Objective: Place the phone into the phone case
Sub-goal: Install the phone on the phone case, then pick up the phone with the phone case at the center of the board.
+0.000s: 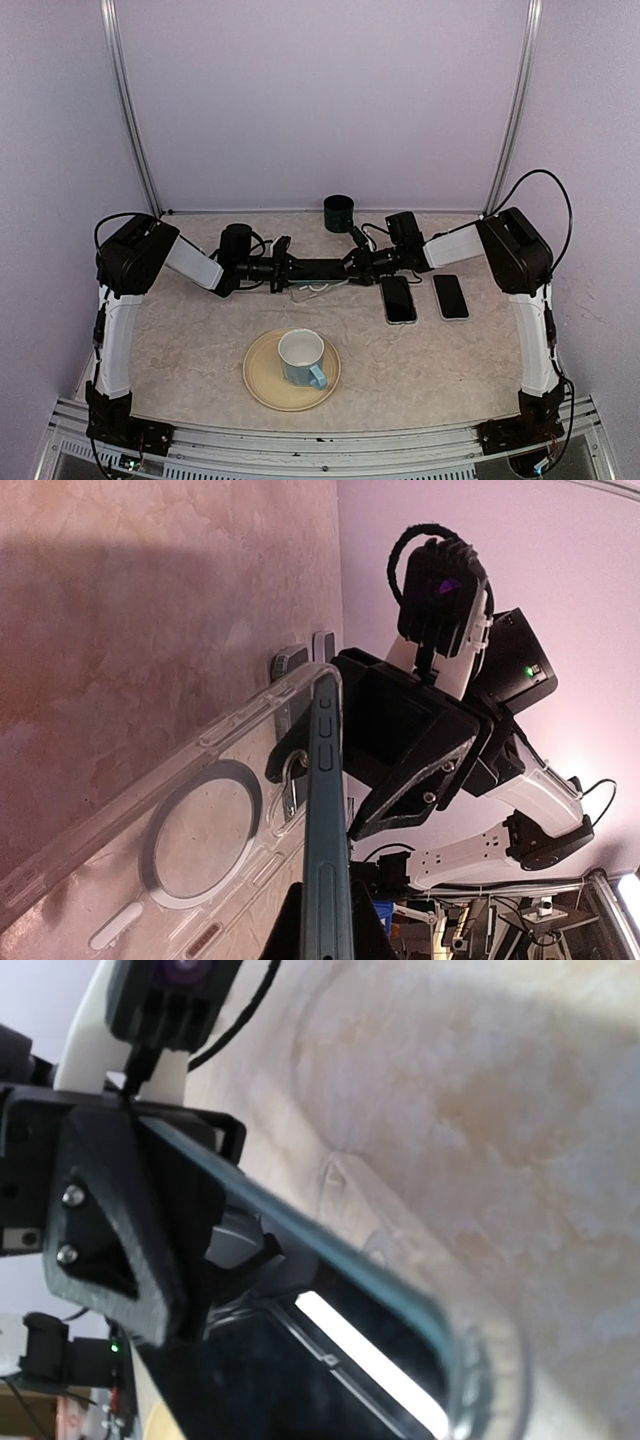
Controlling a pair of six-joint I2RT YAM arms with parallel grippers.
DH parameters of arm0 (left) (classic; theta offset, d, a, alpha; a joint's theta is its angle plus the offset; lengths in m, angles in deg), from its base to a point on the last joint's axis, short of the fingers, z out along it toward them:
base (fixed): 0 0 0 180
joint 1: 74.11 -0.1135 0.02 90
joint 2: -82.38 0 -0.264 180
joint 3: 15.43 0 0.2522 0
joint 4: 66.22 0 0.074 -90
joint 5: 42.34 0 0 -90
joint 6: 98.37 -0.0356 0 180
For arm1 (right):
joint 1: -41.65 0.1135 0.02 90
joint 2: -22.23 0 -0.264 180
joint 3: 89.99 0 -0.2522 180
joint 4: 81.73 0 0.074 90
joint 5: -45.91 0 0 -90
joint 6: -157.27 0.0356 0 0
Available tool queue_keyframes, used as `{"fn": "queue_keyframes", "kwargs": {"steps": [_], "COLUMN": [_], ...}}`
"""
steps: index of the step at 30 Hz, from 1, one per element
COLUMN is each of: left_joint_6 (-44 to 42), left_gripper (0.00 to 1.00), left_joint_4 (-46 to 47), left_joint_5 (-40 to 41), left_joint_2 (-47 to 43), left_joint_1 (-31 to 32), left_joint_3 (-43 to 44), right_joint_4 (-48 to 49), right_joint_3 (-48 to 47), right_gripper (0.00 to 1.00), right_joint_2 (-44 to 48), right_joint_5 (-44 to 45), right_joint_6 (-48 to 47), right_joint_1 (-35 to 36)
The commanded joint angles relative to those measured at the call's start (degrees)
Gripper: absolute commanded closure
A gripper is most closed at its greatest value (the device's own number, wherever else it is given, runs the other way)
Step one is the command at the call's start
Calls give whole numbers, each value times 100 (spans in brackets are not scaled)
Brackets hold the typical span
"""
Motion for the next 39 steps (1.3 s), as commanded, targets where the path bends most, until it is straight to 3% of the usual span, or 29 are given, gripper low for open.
{"fn": "queue_keyframes", "kwargs": {"steps": [1, 9, 18, 26, 33, 39], "left_joint_6": [31, 655, 711, 699, 520, 92], "left_gripper": [100, 100, 100, 100, 90, 75], "left_joint_4": [336, 1216, 1299, 1283, 1046, 415], "left_joint_5": [-188, -213, -221, -222, -188, -109], "left_joint_2": [-237, -170, -148, -232, -379, -627], "left_joint_1": [128, 179, 185, 122, 44, -62], "left_joint_3": [132, 5, -16, -41, -81, -55], "right_joint_4": [661, 1708, 2653, 2802, 2827, 2756], "right_joint_3": [-119, 128, 287, 324, 360, 420], "right_gripper": [60, 67, 81, 93, 100, 100], "right_joint_2": [-87, -146, -263, -223, -149, -34], "right_joint_5": [-447, -732, -952, -1018, -1063, -1063], "right_joint_6": [278, 976, 1644, 1761, 1794, 1756], "right_joint_1": [29, 59, 118, 117, 91, 26]}}
